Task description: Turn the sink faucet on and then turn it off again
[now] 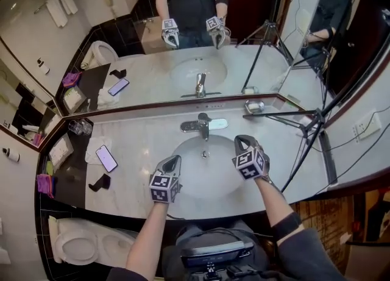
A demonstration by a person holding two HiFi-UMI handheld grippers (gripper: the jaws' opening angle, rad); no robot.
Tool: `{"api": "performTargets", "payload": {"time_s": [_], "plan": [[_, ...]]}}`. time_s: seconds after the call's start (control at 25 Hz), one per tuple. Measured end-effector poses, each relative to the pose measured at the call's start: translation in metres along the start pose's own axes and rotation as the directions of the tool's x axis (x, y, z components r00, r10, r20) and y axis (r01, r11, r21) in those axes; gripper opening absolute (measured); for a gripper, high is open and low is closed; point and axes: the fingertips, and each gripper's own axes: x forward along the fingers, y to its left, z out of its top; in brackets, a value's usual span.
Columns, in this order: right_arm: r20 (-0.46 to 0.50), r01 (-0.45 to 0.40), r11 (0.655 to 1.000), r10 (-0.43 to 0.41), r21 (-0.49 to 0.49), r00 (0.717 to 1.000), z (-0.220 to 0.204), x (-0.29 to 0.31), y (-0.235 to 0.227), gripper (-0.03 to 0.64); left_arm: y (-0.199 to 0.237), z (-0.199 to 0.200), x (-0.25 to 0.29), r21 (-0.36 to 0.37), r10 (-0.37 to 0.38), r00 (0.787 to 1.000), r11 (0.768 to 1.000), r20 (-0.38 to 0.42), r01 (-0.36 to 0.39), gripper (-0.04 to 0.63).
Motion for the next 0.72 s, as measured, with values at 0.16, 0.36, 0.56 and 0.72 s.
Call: {"api": "performTargets", "payload": {"time_s": [0.16, 0.36, 0.56, 0.72], "plan": [[0.051, -0.018, 0.962, 0.005, 0.273, 0.999, -0.018, -0.025, -0.010, 0.017, -0.004, 0.001, -0.004, -0.013, -0.002, 1.000, 1.000, 0.004, 0.002, -0.012], [0.053, -0.022, 0.910, 0.000, 0.415, 0.999, -0.053, -0.040, -0.012, 0.018, -0.006, 0.001, -0.008, -0.024, 0.000, 1.000, 1.000, 0.013, 0.001, -0.012], [0.054, -0.030, 0.890, 0.006, 0.454, 0.999, -0.067, -0.044, -0.016, 0.018, -0.009, 0.000, -0.009, -0.023, -0.006, 1.000, 1.000, 0.002, 0.006, -0.012], [0.042, -0.037, 0.898, 0.021, 0.438, 0.999, -0.071, -0.043, -0.013, 0.018, -0.012, 0.000, -0.008, 0.016, -0.001, 1.000, 1.000, 0.001, 0.001, -0.014]]}}
